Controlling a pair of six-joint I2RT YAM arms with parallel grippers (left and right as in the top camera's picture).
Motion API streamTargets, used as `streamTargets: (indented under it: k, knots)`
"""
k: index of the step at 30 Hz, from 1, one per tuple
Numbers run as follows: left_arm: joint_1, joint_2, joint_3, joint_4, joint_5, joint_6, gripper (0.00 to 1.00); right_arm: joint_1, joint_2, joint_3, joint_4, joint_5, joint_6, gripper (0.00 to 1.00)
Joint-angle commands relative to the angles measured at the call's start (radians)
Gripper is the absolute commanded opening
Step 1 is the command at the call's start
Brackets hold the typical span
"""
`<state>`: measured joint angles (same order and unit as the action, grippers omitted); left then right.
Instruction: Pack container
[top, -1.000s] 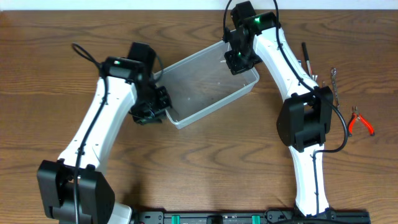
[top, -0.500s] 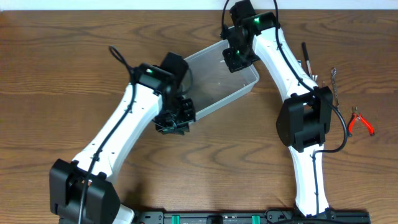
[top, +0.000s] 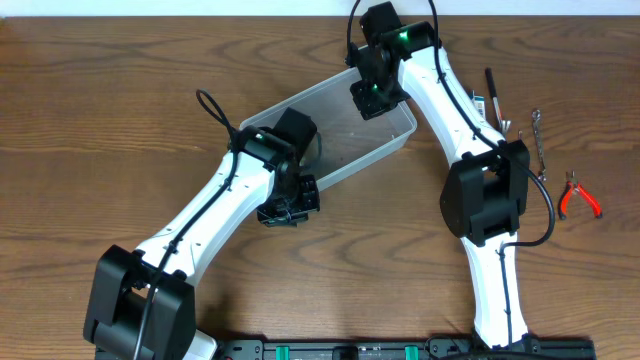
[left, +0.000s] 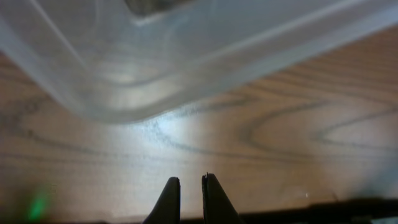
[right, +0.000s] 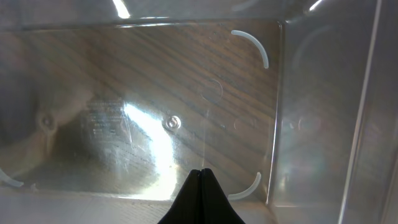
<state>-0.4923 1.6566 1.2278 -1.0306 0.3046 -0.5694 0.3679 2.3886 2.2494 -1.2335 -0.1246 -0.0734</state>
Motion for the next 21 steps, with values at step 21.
streamTargets:
  k: [21]
  knots:
    - [0.000, 0.023, 0.000, 0.121, -0.215, -0.008, 0.06, 0.006, -0.021, 0.003, -0.050, -0.011, -0.033, 0.01]
